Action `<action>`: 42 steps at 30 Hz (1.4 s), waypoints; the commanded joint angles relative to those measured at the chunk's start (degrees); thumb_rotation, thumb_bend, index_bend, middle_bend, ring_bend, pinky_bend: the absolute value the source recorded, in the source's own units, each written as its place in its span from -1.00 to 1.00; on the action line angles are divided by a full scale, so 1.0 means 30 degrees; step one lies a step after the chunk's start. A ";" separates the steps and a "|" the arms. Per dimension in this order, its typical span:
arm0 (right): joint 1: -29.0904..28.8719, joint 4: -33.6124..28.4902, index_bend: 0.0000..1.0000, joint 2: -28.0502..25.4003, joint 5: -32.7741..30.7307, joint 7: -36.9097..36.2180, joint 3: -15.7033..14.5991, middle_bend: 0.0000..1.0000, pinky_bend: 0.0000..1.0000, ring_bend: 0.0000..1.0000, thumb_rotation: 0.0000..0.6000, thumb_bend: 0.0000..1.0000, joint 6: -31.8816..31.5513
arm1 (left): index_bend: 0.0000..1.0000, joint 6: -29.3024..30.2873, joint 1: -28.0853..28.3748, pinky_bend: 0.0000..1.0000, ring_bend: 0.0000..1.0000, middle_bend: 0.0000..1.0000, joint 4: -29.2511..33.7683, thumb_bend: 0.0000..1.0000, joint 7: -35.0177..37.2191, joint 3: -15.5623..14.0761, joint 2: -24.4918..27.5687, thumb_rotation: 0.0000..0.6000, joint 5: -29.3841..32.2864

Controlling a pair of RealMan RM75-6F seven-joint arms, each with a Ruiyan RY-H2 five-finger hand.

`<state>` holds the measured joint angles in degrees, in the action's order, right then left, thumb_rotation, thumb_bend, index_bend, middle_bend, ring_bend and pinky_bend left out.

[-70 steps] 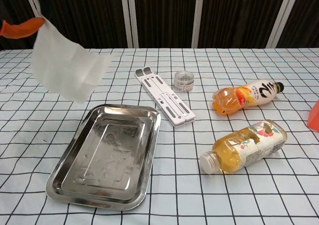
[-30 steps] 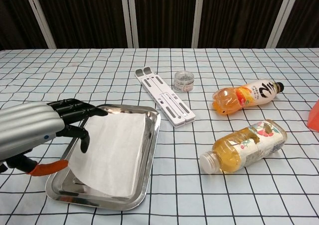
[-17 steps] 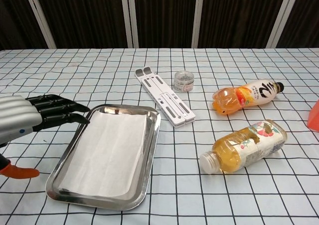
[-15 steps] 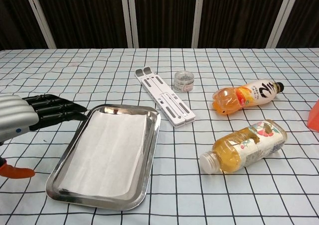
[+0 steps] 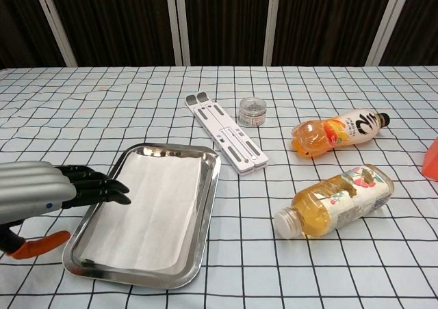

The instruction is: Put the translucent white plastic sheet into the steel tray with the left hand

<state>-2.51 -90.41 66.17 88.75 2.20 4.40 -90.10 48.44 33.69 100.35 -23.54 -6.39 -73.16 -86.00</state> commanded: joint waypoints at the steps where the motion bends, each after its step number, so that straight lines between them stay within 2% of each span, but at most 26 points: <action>1: -0.0005 -0.0002 -1.00 -0.0014 0.0016 -0.0034 -0.0004 -1.00 -1.00 -1.00 1.00 -0.34 0.0004 | -1.00 -0.1135 0.0666 -1.00 -1.00 -1.00 0.0864 0.27 -0.2463 0.0696 -0.0376 1.00 0.2773; 5: 0.0003 0.0015 -1.00 -0.0014 0.0043 -0.0089 -0.0011 -1.00 -1.00 -1.00 1.00 -0.34 -0.0020 | -1.00 -0.1394 0.1060 -1.00 -1.00 -1.00 0.1079 0.28 -0.3857 0.0769 -0.0562 1.00 0.4447; 17: -0.0015 0.0041 -1.00 0.0033 0.0091 -0.0019 -0.0013 -1.00 -1.00 -1.00 1.00 -0.34 -0.0034 | -1.00 -0.1455 0.2164 -1.00 -1.00 -1.00 0.1238 0.28 -0.5942 0.0519 -0.0845 1.00 0.6451; 30: -0.0007 0.0022 -1.00 0.0029 0.0096 -0.0210 -0.0016 -1.00 -1.00 -1.00 1.00 -0.34 -0.0044 | -1.00 -0.1110 0.2942 -1.00 -1.00 -1.00 0.0700 0.28 -0.7295 -0.0169 -0.1157 1.00 0.7291; 42: -0.0007 0.0011 -1.00 0.0020 0.0076 -0.0237 -0.0010 -1.00 -1.00 -1.00 1.00 -0.34 -0.0032 | -1.00 -0.0741 0.3215 -1.00 -1.00 -1.00 0.0641 0.28 -0.7148 -0.0416 -0.1255 1.00 0.7223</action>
<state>-2.53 -90.38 66.23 88.98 1.49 4.36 -90.19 46.15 43.32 102.25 -45.05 -7.59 -76.92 -64.26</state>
